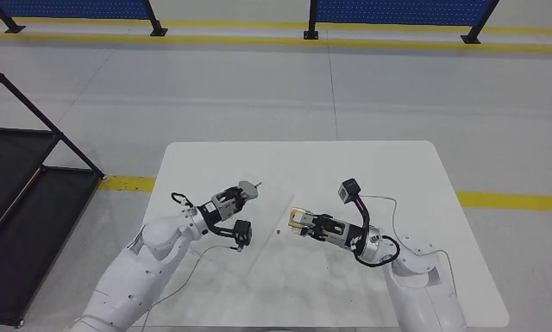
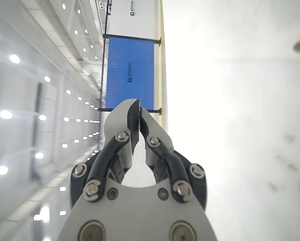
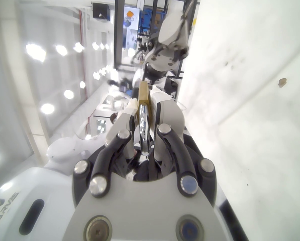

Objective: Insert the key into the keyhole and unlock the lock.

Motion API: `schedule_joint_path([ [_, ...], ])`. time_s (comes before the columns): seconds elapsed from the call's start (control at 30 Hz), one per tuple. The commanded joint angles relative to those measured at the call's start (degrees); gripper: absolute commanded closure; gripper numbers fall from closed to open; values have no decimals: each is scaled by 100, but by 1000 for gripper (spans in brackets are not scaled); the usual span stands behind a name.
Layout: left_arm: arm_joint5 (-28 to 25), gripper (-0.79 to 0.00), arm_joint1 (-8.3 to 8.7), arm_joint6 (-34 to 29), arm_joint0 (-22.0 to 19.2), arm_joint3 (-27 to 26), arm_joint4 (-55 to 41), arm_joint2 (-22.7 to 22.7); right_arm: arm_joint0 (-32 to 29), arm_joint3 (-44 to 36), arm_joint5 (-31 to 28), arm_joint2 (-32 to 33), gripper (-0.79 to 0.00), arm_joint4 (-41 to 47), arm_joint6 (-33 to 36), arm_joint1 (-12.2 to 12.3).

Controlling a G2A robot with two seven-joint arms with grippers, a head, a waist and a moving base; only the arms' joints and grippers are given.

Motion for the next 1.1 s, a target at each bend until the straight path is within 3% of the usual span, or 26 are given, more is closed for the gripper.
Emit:
schedule_joint_path([
  [0.0, 592, 0, 12, 158, -12, 25, 509, 50, 0, 0, 0, 0, 0, 0, 0, 0],
  [0.13, 1150, 0, 28, 304, -4, 17, 959, 71, 0, 0, 0, 0, 0, 0, 0, 0],
  [0.53, 1136, 0, 23, 315, 9, 25, 895, 90, 0, 0, 0, 0, 0, 0, 0, 0],
  [0.7, 1140, 0, 103, 1467, -209, 165, 791, -60, 2, -6, -2, 1, 0, -32, -34, 2],
  [0.77, 1207, 0, 140, 1794, -276, 210, 768, -176, 48, -86, 80, -41, 0, -440, -54, 41],
  [0.9, 1517, 0, 221, 2329, -313, 255, 1099, -359, 260, -204, 439, -39, 0, -806, 490, 138],
  [1.07, 1920, 0, 263, 2961, -323, 376, 823, -381, 514, -372, 792, -10, 0, -929, 949, 234],
])
